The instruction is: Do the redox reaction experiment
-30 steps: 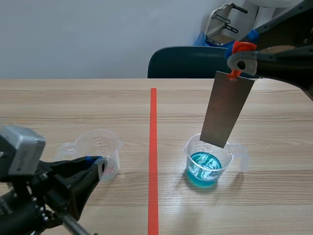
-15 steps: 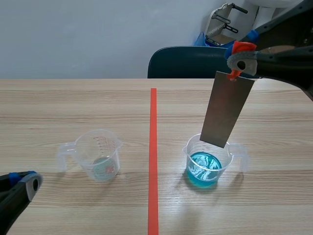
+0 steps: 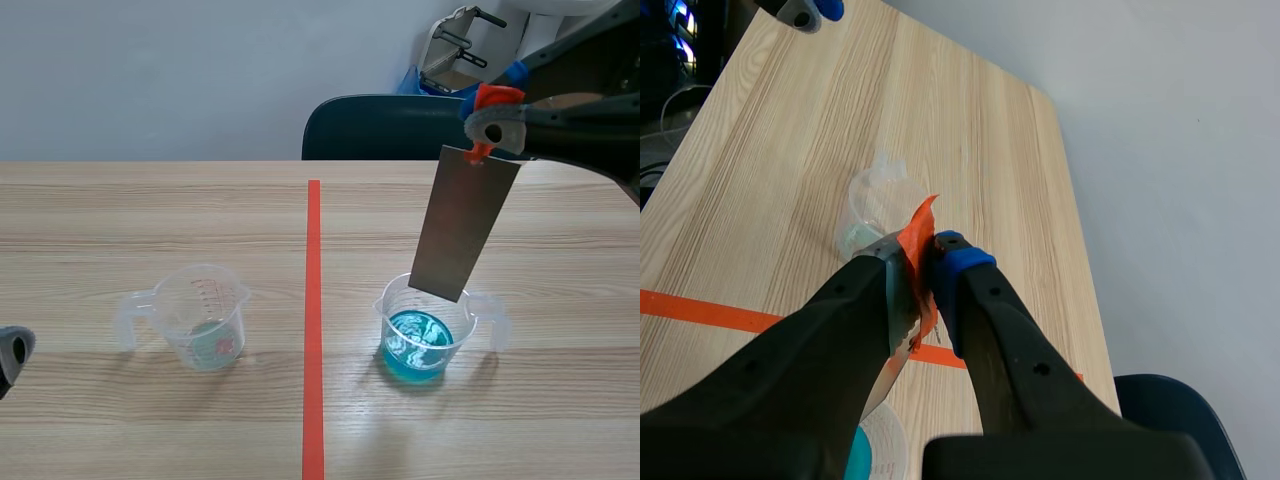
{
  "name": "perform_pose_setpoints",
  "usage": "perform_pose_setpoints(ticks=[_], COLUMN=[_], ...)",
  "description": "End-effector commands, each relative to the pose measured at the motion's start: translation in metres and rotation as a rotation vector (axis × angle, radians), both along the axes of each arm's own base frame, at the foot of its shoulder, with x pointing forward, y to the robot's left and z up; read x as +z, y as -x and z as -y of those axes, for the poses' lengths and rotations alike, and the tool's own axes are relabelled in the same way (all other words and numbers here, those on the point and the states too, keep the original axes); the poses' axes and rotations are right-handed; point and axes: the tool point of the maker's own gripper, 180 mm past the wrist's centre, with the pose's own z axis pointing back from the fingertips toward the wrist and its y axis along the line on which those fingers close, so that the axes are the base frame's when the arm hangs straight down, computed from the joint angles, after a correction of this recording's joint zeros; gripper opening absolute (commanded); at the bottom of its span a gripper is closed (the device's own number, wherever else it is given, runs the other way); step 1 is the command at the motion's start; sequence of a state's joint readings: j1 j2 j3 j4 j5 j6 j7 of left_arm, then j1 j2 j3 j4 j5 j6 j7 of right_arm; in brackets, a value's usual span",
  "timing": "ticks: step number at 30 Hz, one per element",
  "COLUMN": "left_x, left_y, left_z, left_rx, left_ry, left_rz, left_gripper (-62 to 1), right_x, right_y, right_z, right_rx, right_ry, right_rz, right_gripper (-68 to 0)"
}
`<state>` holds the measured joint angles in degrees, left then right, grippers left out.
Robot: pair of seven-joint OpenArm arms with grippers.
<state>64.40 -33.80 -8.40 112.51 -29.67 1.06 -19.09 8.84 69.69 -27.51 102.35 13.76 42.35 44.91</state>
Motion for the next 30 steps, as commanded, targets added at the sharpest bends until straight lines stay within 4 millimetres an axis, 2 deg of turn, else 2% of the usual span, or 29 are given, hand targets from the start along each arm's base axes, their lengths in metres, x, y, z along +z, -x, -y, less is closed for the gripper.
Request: perform_pose_setpoints(ticks=[1, 4, 5, 30], left_x=[0.0059, 0.0061, 0.0061, 0.0058], left_y=[-0.002, -0.002, -0.002, -0.0014], left_z=[0.0019, 0.0019, 0.002, 0.0038], left_rx=[0.002, 0.002, 0.001, -0.013], left_ry=[0.016, 0.017, 0.017, 0.003], left_rz=[0.021, 0.022, 0.022, 0.025], left_gripper=[-21.5, -1.1, 1.4, 1.4], right_x=[0.0114, 0.0114, 0.0114, 0.0114], right_y=[0.0023, 0.0023, 0.0023, 0.0023], right_z=[-0.0022, -0.0022, -0.0022, -0.0022], right_rx=[0.019, 0.019, 0.019, 0.019], right_ry=[-0.026, -0.026, -0.026, -0.026], right_rz=[0.014, 0.014, 0.014, 0.014], right_gripper=[-66.9, -66.9, -66.9, -66.9])
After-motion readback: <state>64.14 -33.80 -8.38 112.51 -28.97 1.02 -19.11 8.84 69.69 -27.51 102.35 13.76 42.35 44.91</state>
